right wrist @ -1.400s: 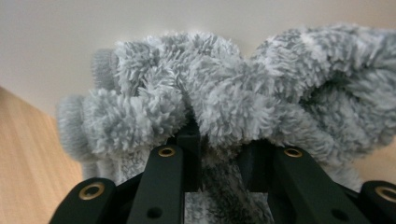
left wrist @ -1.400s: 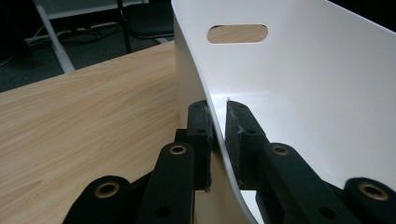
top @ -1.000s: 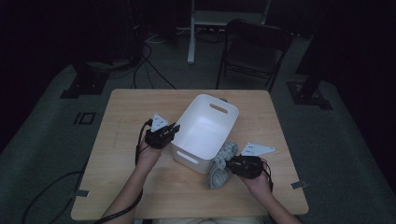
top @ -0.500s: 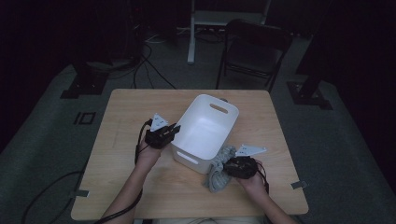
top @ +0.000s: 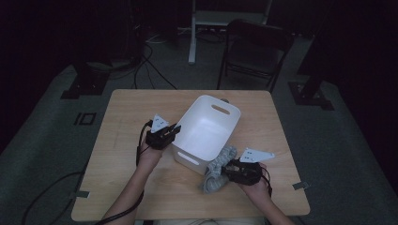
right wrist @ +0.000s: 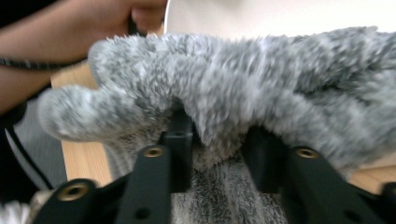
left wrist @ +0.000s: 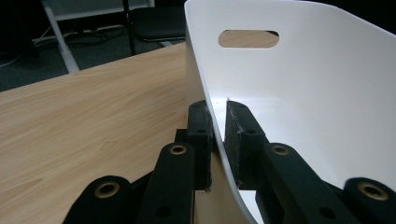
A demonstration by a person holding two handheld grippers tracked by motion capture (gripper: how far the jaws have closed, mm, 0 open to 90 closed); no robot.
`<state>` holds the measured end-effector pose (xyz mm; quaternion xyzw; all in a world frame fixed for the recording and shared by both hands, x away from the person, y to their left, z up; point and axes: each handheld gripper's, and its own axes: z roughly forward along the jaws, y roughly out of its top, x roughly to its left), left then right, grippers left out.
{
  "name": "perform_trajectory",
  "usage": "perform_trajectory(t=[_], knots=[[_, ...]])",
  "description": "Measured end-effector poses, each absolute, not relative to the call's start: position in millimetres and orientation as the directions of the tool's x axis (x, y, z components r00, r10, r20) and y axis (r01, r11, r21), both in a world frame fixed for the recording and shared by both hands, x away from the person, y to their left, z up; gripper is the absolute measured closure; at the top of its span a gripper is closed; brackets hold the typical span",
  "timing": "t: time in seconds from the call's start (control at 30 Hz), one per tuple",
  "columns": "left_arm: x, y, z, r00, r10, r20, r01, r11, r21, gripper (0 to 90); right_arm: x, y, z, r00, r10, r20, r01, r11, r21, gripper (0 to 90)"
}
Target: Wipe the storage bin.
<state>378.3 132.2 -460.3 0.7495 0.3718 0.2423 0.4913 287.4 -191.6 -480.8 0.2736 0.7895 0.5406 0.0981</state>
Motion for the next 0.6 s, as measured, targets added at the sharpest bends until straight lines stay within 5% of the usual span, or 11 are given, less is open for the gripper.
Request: perform_trajectory(t=[0.2,0.6], knots=[[378,131,-460,0.618,0.786,0.004,0.316,-0.253,0.914,80.6,284,-181,-481,-0.798,0.593,0.111,0.319,0.258,0.912,43.0],[379,133,-460,0.643,0.766,0.004,0.313,-0.267,0.911,80.5,296,-179,-508,-0.76,0.634,0.147,0.391,0.265,0.881,39.0]])
